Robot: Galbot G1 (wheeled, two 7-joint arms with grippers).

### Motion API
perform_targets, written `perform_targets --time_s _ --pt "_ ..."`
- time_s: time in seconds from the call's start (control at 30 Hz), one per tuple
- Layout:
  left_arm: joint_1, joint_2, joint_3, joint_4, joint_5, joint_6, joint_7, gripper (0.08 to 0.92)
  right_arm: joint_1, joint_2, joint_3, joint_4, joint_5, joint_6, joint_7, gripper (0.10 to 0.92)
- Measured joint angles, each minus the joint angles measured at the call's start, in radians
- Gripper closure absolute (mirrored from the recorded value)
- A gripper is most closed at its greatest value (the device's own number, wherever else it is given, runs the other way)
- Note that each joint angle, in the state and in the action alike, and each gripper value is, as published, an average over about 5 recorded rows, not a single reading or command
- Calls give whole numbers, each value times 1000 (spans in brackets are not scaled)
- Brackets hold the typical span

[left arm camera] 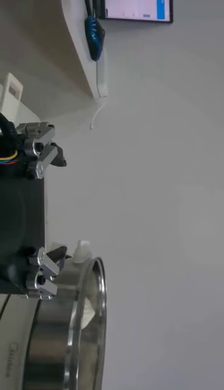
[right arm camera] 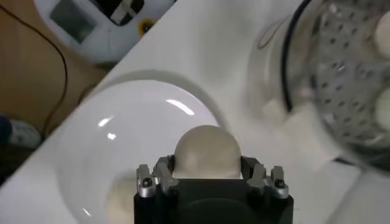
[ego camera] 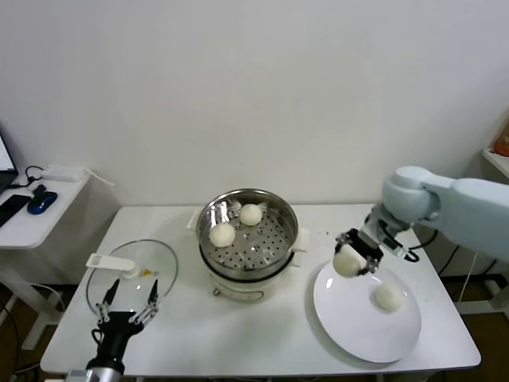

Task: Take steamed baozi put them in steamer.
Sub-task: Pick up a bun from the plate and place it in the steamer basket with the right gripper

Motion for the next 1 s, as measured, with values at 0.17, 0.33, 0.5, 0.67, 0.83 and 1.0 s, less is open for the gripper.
perform_targets --time_s 0.17,0.33,0.5,0.67,0.83,1.0 --pt "1 -2 0 -2 5 3 0 177 53 78 18 9 -41 55 -10 338" --pt "7 -3 -2 -10 12 5 2 177 62 164 52 -4 -97 98 -15 338" --pt "11 -2 -6 -14 16 7 3 177 43 255 86 -39 -163 140 -17 338" --pt "7 -4 -9 -14 18 11 0 177 -2 349 122 -89 -235 181 -20 338" --pt "4 -5 -11 -11 18 14 -2 177 -59 435 150 -135 -296 206 -24 338" --pt "4 -5 -14 -4 19 13 -3 177 -119 504 165 -170 -340 220 -28 338"
